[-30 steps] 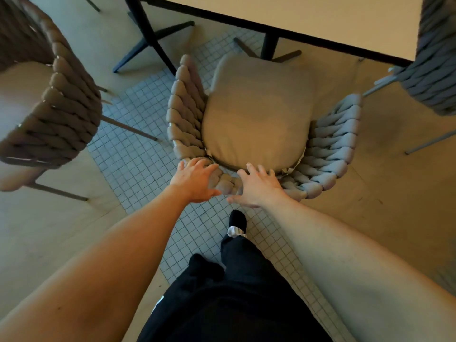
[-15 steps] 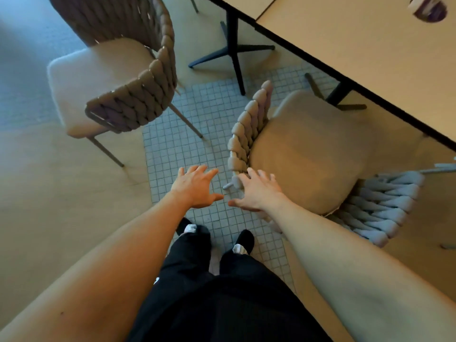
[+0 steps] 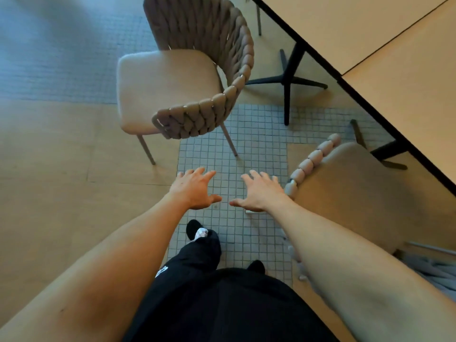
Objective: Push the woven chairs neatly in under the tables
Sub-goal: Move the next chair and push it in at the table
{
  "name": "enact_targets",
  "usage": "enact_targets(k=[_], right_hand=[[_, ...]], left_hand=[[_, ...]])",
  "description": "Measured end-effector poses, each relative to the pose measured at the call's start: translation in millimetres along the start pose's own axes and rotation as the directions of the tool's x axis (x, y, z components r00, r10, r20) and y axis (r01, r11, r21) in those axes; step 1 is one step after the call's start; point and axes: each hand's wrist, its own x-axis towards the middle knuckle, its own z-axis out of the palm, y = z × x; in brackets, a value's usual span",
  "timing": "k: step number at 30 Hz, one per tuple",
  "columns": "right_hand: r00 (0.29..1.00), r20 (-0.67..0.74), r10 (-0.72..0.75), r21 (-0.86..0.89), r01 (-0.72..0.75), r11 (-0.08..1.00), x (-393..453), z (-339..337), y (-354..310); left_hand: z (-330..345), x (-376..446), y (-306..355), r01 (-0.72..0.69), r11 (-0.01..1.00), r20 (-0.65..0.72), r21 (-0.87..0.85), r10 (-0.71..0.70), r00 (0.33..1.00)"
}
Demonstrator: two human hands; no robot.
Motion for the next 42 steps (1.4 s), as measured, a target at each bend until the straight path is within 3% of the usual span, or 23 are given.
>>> enact_targets(k=[9,16,31,39,42], right_hand=[[0.998,-0.02,-0.054,-0.041,0.053,0.998,67.5,-53.2,-66.2],[0.993,-0.013,-0.115,-0.096,0.113,0.989,113.1,-86.6,-87.0],[0.955,0.008,-0.297,-0.258,0.289,0.922,260.6,-185.4,-68.4],[0.953,0.138,-0.269,-0.353,0.301,0.886,310.8,-199.7,-54.7],[0.946,0.195,-0.26,-0.391,0.318,0.864,324.8,-199.2,-51.4]], left_hand=[[-34.2,23.2,-91.2,0.054,0.998,-0.018,-0.041,-0.055,0.998],[-56.5,49.6,-126.9,0.098,0.992,-0.03,-0.081,-0.1,0.994],[-111.9,160.4,-161.1,0.237,0.942,-0.058,-0.237,-0.258,0.965],[-107.9,217.0,-165.0,0.261,0.935,0.019,-0.241,-0.264,0.964],[-100.9,229.4,-168.8,0.25,0.954,0.068,-0.167,-0.242,0.968]])
